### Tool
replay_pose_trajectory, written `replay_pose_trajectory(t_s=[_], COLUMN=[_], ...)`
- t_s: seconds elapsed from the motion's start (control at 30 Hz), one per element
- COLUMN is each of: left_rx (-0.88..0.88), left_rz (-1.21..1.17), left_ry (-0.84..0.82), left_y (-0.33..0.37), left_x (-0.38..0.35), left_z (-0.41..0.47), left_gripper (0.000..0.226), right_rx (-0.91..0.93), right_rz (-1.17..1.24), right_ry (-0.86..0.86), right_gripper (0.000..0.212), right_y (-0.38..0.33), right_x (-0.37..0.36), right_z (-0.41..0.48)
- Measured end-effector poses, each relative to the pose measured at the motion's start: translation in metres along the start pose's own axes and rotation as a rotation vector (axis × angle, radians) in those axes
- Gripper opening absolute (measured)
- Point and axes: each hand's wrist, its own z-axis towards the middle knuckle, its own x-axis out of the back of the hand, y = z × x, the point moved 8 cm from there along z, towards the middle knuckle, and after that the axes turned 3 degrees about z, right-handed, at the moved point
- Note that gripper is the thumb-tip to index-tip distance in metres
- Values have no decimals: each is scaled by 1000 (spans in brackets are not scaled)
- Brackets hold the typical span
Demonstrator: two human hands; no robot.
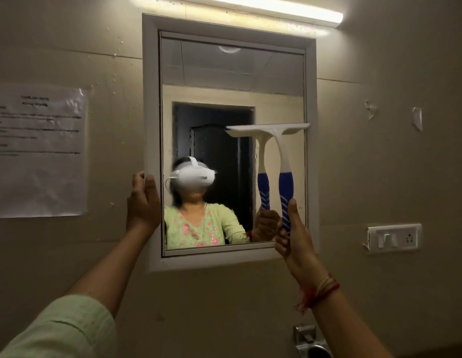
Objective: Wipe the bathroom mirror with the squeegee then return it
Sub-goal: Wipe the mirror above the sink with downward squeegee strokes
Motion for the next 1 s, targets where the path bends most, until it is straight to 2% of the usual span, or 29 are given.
replay_pose_trajectory(t_s=[0.23,0.43,0.73,1.0], left_rx=[13,19,17,10], left_rz=[1,-1,9,11], left_ry=[-11,-14,-14,-7], left_y=[0,-2,-2,-4], left_x=[0,-1,-1,-2], left_z=[0,0,0,0], left_gripper=[44,46,43,43], right_rx=[33,-9,-9,-87], right_rz=[27,-120,-117,-86], right_ry=[-33,126,128,172], right_gripper=[51,54,55,53], right_y=[-14,35,19,75], right_x=[-14,30,18,51], right_z=[1,-32,-23,-53])
